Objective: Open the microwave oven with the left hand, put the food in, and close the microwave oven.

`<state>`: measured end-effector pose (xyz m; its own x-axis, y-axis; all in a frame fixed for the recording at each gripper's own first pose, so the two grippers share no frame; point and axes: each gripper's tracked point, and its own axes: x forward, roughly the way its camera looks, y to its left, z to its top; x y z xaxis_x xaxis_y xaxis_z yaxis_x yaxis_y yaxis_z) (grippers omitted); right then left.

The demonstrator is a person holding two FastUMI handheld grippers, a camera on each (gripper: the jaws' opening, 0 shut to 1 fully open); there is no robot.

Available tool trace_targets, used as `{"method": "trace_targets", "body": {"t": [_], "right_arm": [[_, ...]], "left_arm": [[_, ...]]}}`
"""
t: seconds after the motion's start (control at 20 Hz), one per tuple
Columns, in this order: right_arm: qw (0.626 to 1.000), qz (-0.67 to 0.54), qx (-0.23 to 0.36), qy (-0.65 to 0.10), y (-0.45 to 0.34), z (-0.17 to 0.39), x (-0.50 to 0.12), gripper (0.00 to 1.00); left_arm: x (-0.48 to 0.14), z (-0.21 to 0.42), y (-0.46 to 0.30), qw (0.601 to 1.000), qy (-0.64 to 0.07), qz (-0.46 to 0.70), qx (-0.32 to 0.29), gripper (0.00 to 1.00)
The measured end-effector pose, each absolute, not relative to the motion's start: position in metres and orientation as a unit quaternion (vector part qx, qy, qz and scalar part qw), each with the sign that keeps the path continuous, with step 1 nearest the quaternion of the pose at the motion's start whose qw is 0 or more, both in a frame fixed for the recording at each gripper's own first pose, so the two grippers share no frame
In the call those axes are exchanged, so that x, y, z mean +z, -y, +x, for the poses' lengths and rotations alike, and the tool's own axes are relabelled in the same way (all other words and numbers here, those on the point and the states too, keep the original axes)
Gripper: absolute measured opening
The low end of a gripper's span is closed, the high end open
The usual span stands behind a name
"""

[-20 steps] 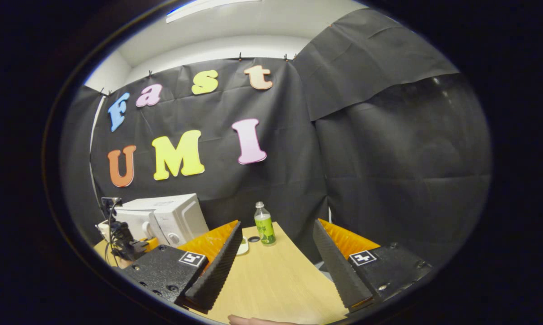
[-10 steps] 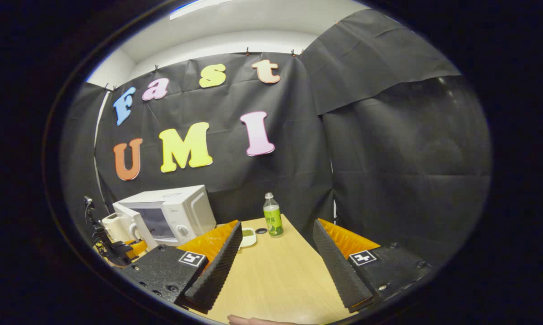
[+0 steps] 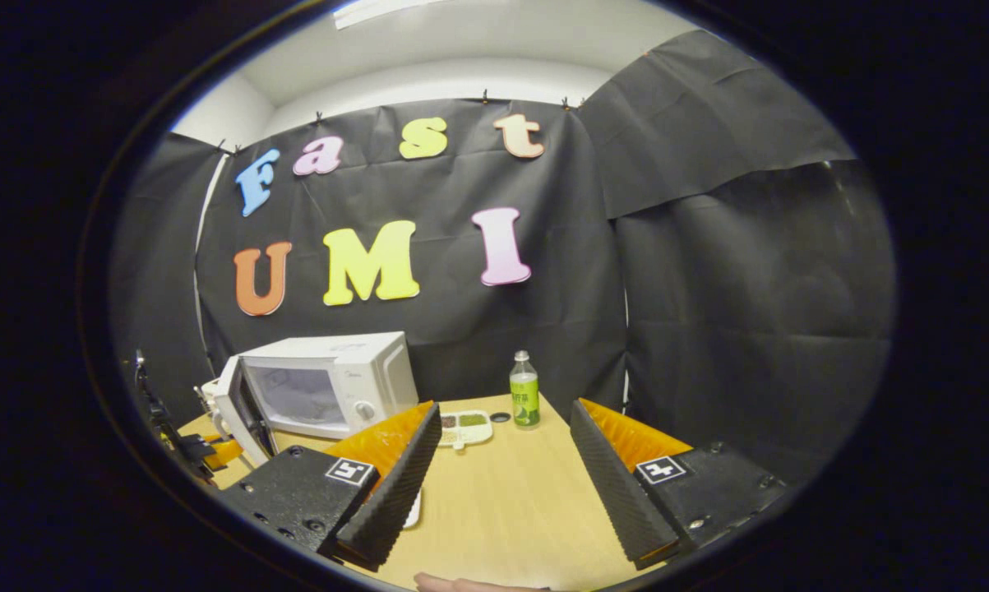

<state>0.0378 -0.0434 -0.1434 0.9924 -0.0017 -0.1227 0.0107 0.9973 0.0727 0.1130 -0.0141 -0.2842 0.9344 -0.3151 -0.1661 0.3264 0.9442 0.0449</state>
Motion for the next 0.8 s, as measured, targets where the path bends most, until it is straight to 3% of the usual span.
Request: {"method": "trace_targets", "body": {"t": [0.05, 0.1, 0.15, 0.2, 0.25, 0.35, 0.45, 0.5, 0.7, 0.75, 0.8], "right_arm": [[0.997, 0.037, 0.001, -0.064, 0.037, 0.036, -0.144, 1.0], [0.997, 0.036, 0.007, -0.068, 0.031, 0.033, -0.147, 0.92], [0.997, 0.035, 0.012, -0.071, 0.025, 0.031, -0.148, 1.0], [0.997, 0.031, 0.019, -0.073, 0.019, 0.029, -0.148, 1.0], [0.997, 0.027, 0.022, -0.074, 0.016, 0.028, -0.148, 0.92], [0.997, 0.01, 0.028, -0.075, 0.008, 0.031, -0.15, 0.92], [0.996, -0.008, 0.035, -0.08, -0.001, 0.037, -0.153, 0.92], [0.996, -0.012, 0.037, -0.084, -0.005, 0.041, -0.155, 0.92], [0.994, -0.048, 0.033, -0.091, -0.006, 0.068, -0.154, 0.92], [0.993, -0.057, 0.03, -0.094, -0.005, 0.076, -0.154, 1.0], [0.992, -0.066, 0.032, -0.101, -0.006, 0.084, -0.157, 1.0]], "left_arm": [[-0.283, 0.107, -0.001, 0.984, -0.081, 0.039, -0.153, 0.08], [-0.283, 0.097, -0.021, 0.987, -0.086, 0.048, -0.131, 0.08], [-0.278, 0.089, -0.041, 0.989, -0.085, 0.056, -0.11, 0.17], [-0.274, 0.076, -0.058, 0.99, -0.088, 0.054, -0.093, 0.23], [-0.269, 0.064, -0.075, 0.992, -0.093, 0.054, -0.072, 0.4], [-0.256, 0.042, -0.105, 0.994, -0.093, 0.059, -0.026, 0.73], [-0.249, 0.027, -0.115, 0.993, -0.102, 0.052, -0.001, 0.84], [-0.243, 0.02, -0.117, 0.993, -0.103, 0.051, 0.007, 0.95], [-0.203, 0.0, -0.108, 0.995, -0.077, 0.061, 0.019, 0.95], [-0.195, -0.003, -0.1, 0.996, -0.075, 0.051, 0.015, 0.95], [-0.189, -0.005, -0.09, 0.997, -0.072, 0.041, 0.009, 0.95]]}}
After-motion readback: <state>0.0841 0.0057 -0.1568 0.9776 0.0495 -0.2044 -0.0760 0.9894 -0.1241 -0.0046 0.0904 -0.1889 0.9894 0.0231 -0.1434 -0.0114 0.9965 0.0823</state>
